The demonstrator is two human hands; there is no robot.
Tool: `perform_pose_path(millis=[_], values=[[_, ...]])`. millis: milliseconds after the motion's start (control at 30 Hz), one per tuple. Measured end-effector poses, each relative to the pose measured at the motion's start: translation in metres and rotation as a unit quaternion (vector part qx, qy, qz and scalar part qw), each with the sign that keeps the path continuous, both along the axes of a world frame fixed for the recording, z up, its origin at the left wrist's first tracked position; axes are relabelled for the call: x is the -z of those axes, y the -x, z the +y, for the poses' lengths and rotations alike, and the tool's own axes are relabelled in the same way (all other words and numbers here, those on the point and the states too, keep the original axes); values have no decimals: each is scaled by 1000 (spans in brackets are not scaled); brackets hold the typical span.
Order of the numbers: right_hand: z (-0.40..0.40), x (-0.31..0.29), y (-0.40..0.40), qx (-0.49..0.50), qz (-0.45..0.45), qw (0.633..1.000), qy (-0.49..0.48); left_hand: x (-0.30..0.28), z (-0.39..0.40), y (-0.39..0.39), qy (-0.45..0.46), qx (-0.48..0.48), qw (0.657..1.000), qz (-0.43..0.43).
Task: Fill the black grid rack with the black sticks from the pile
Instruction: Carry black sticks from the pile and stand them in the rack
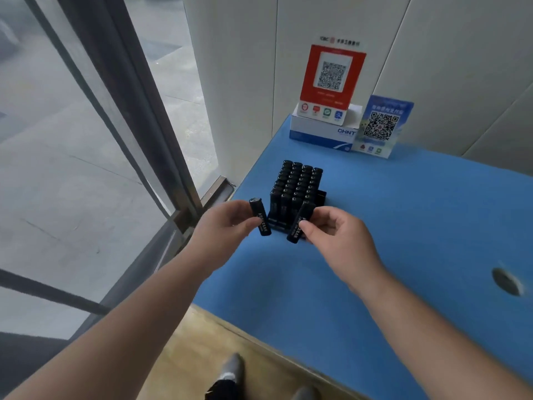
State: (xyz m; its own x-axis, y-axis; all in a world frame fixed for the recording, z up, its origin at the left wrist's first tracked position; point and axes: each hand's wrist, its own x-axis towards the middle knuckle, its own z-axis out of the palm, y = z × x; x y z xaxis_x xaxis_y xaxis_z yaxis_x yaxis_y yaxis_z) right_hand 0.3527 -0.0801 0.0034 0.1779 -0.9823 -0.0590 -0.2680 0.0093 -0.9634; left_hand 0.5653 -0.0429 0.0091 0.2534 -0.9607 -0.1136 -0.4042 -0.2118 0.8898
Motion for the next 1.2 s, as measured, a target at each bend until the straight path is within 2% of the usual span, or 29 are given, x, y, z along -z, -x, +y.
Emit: perform_pose_path(millis=[300, 500, 700, 1000, 1200], values=[[-7, 10, -24, 94, 16, 995, 26, 28, -59, -18, 94, 147, 975, -136], [-5, 16, -35, 146, 29, 988, 34, 44, -74, -25, 120, 209, 953, -183], [-10, 19, -48, 169, 55, 983, 43, 50, -78, -26, 127, 223, 950, -177], [-16, 44, -64, 180, 192, 957, 120, 55, -85, -32, 114, 214, 960, -143], [-15, 42, -70, 185, 214, 948, 145, 54, -86, -35, 110, 228, 960, -121]])
